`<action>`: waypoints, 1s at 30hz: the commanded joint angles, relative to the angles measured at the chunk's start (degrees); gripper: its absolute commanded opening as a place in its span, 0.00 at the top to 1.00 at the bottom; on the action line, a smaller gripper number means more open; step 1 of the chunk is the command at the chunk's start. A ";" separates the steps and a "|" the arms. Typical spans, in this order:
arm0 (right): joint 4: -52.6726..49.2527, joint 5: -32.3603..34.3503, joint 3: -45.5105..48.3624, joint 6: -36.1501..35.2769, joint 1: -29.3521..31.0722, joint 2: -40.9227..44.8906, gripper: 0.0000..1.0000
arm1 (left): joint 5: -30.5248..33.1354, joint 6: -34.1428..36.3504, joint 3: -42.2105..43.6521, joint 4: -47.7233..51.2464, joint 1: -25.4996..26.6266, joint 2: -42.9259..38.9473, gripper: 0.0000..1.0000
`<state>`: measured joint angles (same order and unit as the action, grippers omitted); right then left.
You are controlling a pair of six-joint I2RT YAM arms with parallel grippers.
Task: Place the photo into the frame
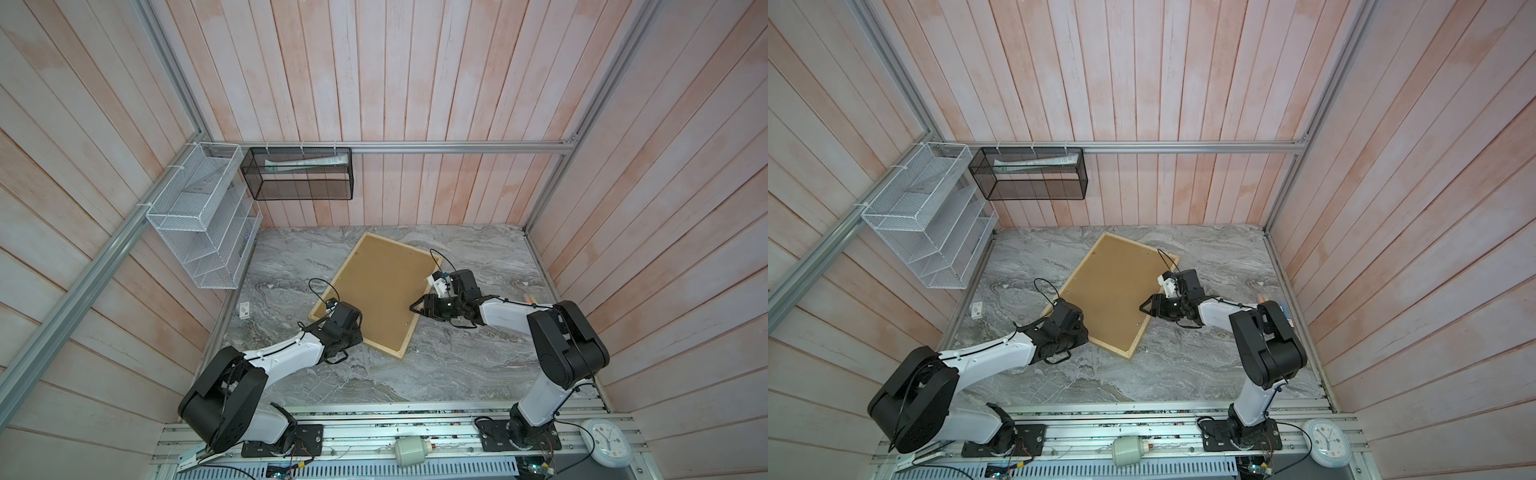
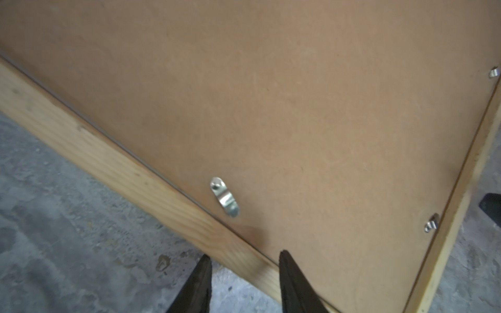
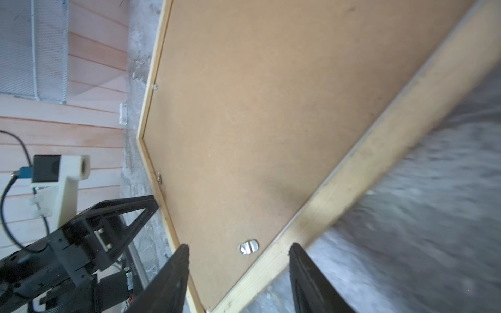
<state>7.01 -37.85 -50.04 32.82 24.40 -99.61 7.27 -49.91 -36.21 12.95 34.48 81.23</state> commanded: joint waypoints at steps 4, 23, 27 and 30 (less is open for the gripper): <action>3.21 -3.55 -2.66 0.68 0.29 -0.45 0.40 | 1.43 -1.28 -1.22 2.12 0.24 0.42 0.57; 0.47 -1.80 -1.56 -1.62 -2.73 4.21 0.41 | -2.87 7.81 -7.59 0.22 -1.09 10.14 0.63; 1.36 -1.28 0.03 -1.29 -5.36 5.81 0.41 | -5.97 17.25 -11.99 -2.02 -2.86 15.26 0.67; 2.43 -1.37 1.07 -0.53 -7.75 6.74 0.41 | -6.95 25.30 -20.50 1.59 -4.45 22.47 0.68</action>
<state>8.82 -39.81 -50.24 32.56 18.37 -94.32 3.46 -36.95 -51.62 13.63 30.89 97.36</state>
